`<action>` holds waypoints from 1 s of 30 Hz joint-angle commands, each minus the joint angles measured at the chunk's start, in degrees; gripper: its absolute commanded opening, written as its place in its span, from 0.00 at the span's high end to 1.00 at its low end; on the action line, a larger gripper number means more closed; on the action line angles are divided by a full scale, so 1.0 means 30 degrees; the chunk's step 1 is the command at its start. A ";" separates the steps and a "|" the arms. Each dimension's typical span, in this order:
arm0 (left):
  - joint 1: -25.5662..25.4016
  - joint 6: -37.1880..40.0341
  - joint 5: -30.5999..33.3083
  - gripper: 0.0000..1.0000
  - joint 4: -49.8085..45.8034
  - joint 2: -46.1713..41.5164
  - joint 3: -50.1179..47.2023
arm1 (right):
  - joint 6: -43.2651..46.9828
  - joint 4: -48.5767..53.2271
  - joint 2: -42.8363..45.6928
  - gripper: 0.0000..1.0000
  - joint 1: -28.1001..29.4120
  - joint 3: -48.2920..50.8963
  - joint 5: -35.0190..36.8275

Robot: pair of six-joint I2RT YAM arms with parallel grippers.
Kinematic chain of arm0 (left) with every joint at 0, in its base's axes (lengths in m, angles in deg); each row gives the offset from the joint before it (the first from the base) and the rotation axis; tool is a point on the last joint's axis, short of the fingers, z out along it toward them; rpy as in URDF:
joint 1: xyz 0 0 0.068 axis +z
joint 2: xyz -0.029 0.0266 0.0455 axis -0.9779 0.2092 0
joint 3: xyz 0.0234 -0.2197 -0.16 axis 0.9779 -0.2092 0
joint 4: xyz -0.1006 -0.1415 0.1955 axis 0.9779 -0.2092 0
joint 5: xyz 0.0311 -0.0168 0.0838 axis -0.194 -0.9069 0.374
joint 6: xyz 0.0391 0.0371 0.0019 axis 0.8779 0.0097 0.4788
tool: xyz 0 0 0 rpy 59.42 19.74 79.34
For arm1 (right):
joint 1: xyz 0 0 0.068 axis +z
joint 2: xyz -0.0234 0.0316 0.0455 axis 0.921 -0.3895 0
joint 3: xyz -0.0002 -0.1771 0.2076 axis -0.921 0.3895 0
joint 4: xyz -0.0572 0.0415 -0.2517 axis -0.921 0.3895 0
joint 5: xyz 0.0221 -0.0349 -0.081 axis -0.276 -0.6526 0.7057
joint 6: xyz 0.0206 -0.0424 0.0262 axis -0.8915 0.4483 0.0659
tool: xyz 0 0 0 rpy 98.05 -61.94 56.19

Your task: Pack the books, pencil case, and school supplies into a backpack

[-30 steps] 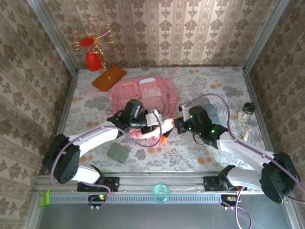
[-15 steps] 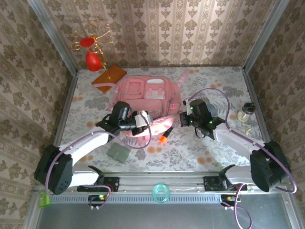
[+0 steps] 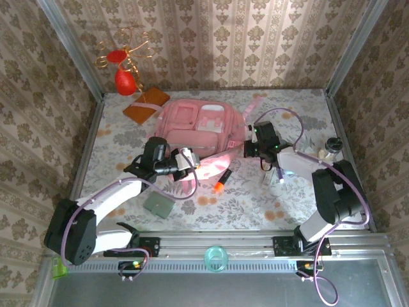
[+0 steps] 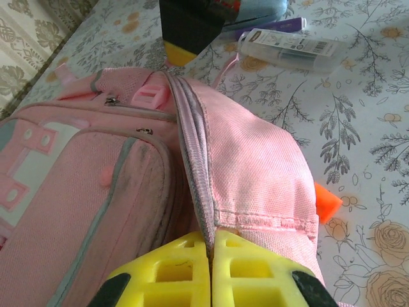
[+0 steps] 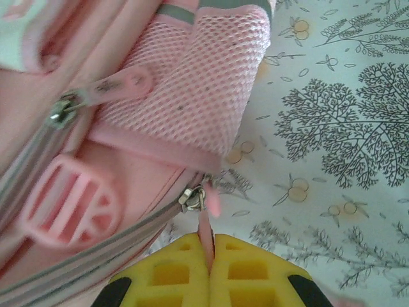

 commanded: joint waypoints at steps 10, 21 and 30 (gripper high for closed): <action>-0.0272 -0.0394 -0.0866 1.00 0.2270 0.1711 0.1544 | -0.0100 0.1259 0.0479 0.75 -0.1534 -0.1147 -0.0314; -0.1893 0.3071 -0.3132 1.00 -0.0818 0.4976 0.4980 | -0.0780 0.2755 0.6153 0.47 -0.1435 0.1032 -0.0138; -0.3316 0.4100 -0.1825 1.00 -0.2965 0.4050 0.5056 | -0.1218 0.1754 0.3526 0.41 -0.1247 -0.1111 -0.0816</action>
